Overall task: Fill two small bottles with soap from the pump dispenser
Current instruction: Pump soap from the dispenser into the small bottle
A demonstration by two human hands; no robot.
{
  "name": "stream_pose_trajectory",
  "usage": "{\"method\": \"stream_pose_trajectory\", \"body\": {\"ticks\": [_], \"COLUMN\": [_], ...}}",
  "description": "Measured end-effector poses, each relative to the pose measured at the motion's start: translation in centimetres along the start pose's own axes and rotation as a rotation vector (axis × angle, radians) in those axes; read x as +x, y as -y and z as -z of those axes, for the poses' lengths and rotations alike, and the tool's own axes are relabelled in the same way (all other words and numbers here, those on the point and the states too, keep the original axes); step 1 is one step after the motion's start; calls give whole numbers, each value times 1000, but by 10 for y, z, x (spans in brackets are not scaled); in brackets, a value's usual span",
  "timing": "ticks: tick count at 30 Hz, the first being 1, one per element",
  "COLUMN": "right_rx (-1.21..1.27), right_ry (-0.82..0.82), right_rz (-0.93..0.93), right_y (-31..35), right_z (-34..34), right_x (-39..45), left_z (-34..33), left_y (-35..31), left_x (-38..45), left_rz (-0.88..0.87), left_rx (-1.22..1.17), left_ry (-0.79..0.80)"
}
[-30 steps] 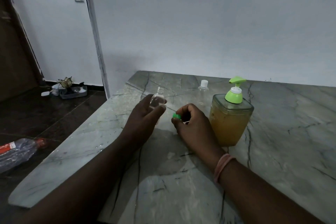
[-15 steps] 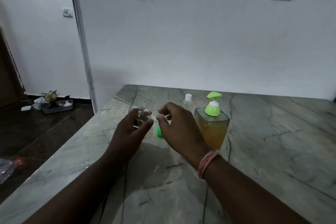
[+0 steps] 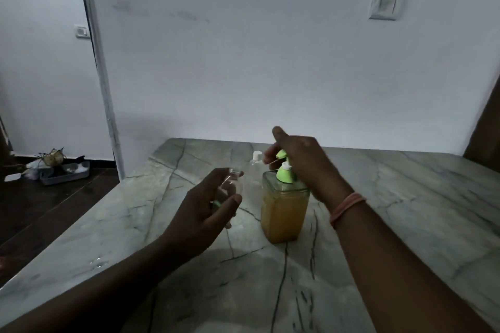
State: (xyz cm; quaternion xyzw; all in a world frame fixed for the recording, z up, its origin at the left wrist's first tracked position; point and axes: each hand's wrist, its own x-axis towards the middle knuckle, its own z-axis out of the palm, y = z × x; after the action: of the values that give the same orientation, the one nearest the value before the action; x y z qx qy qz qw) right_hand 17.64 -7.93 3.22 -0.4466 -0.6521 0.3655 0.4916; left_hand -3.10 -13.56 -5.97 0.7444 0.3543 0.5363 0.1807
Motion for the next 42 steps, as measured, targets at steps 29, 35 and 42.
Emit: {"method": "stream_pose_trajectory", "body": {"ticks": [29,35,42], "right_rx": [-548,-736,-803], "right_ry": [251,268,272], "right_rz": [-266,-161,-195], "right_y": [28,33,32], "right_z": [-35,-39,-38], "right_x": [53,50,47], "left_z": [-13,-16,-16], "left_y": [8,16,18], "left_x": [24,25,21], "left_rz": [-118,-134,3], "left_rx": [-71,-98,-427], "left_ry": [-205,-218,-145]}}
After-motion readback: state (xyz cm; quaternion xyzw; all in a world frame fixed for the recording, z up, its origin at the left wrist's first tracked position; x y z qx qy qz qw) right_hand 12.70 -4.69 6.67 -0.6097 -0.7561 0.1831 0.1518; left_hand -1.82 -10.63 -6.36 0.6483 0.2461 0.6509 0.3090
